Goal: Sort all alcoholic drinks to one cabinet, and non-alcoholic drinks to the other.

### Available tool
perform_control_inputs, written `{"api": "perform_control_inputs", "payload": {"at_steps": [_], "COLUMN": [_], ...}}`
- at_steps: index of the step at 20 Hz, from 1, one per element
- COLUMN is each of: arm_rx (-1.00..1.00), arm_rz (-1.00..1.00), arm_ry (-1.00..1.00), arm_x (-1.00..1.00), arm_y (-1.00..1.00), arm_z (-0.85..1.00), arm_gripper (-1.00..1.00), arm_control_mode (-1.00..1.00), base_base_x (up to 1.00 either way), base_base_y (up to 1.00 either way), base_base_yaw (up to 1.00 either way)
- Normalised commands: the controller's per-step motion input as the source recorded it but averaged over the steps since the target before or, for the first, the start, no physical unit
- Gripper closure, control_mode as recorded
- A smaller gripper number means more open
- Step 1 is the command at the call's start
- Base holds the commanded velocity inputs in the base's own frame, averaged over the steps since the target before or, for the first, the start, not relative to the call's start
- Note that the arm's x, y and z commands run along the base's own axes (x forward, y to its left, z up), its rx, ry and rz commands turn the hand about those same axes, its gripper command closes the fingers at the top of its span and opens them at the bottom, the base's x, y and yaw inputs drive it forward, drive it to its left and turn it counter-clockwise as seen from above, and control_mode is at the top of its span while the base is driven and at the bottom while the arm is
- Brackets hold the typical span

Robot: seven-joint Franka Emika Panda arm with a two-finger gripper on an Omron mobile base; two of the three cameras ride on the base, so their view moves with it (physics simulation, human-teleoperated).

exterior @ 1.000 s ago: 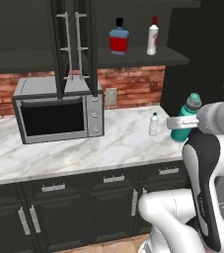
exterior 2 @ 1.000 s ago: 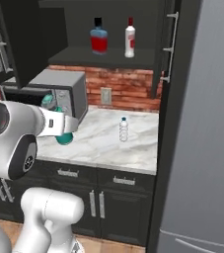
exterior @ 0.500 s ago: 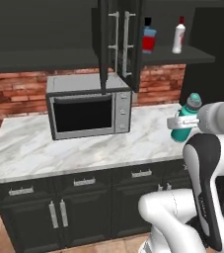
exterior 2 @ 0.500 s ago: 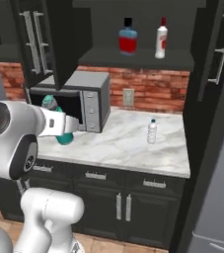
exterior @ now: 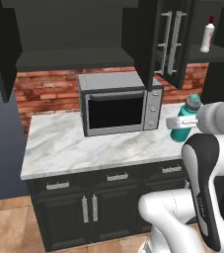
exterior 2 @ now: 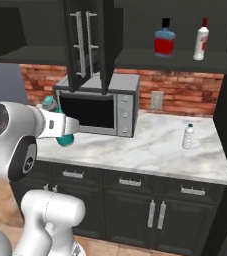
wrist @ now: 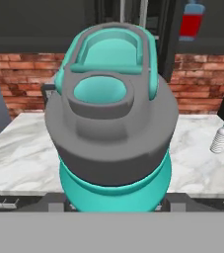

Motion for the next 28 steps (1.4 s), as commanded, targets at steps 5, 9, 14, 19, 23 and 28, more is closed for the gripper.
{"api": "perform_control_inputs", "payload": {"at_steps": [5, 9, 14, 19, 23, 28], "arm_rx": [0.0, 0.0, 0.0, 0.0, 0.0, 0.0], "arm_rz": [0.0, 0.0, 0.0, 0.0, 0.0, 0.0], "arm_ry": [0.0, 0.0, 0.0, 0.0, 0.0, 0.0], "arm_x": [0.0, 0.0, 0.0, 0.0, 0.0, 0.0], "arm_y": [0.0, 0.0, 0.0, 0.0, 0.0, 0.0], "arm_z": [0.0, 0.0, 0.0, 0.0, 0.0, 0.0], "arm_gripper": [1.0, 1.0, 1.0, 1.0, 1.0, 1.0], "arm_control_mode": [1.0, 1.0, 1.0, 1.0, 1.0, 1.0], "base_base_x": [0.0, 0.03, 0.14, 0.49, 0.68, 0.7], "base_base_y": [0.49, 0.49, 0.49, 0.34, 0.22, 0.11], "base_base_yaw": [0.0, 0.0, 0.0, 0.0, 0.0, 0.0]}}
